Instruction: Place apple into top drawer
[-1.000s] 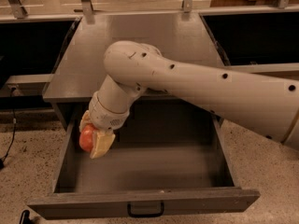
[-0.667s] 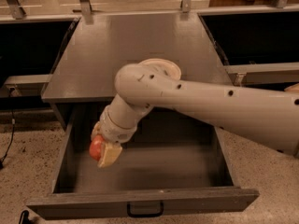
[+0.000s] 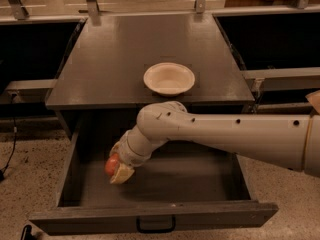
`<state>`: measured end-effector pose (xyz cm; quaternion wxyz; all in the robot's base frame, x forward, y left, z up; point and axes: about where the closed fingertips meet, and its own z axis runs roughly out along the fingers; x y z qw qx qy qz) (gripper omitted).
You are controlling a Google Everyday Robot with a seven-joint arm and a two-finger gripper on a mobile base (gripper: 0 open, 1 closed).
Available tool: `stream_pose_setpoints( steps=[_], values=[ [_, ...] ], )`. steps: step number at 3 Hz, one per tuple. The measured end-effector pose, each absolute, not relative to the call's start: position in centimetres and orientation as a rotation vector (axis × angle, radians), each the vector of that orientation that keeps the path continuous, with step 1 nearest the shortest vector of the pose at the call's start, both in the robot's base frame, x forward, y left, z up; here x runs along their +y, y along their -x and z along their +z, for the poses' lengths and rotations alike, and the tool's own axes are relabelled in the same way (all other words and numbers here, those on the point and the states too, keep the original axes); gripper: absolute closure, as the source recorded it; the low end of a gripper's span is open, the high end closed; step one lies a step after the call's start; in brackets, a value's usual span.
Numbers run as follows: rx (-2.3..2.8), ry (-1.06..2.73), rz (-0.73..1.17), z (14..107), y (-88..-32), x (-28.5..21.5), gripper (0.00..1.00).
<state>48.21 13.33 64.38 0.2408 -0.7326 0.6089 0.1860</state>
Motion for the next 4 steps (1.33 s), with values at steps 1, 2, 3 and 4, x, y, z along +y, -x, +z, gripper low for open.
stream_pose_setpoints(
  steps=[1, 2, 3, 4],
  values=[
    [1.643, 1.904, 0.554, 61.73, -48.57, 13.25, 0.82],
    [1.637, 1.892, 0.552, 61.55, -48.82, 13.21, 0.58],
    [1.638, 1.894, 0.552, 61.56, -48.79, 13.23, 0.35],
    [1.638, 1.894, 0.552, 61.56, -48.78, 13.23, 0.12]
  ],
)
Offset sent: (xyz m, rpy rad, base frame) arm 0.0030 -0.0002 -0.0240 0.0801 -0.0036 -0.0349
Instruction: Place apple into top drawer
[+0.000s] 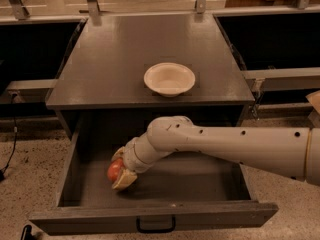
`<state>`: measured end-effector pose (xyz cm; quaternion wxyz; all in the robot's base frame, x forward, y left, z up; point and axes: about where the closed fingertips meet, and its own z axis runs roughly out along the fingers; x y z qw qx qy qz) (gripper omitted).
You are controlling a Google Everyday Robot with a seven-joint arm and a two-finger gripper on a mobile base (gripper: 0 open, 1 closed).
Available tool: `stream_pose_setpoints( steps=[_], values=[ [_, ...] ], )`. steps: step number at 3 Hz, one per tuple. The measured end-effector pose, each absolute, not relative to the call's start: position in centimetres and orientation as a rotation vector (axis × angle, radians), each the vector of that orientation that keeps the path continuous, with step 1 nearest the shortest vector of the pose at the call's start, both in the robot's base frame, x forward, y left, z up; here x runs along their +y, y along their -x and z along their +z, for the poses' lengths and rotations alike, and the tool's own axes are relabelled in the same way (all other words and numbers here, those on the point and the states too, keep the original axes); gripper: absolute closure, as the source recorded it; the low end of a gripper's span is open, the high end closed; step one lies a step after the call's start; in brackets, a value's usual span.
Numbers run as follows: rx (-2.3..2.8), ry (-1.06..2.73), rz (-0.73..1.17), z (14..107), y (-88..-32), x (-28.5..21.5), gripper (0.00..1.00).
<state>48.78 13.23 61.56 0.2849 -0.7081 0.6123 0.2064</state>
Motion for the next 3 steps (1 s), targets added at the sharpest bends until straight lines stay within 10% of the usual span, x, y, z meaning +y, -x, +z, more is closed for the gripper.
stream_pose_setpoints(
  steps=[3],
  values=[
    [1.539, 1.914, 0.525, 64.9, -47.4, 9.9, 0.0]
  ],
)
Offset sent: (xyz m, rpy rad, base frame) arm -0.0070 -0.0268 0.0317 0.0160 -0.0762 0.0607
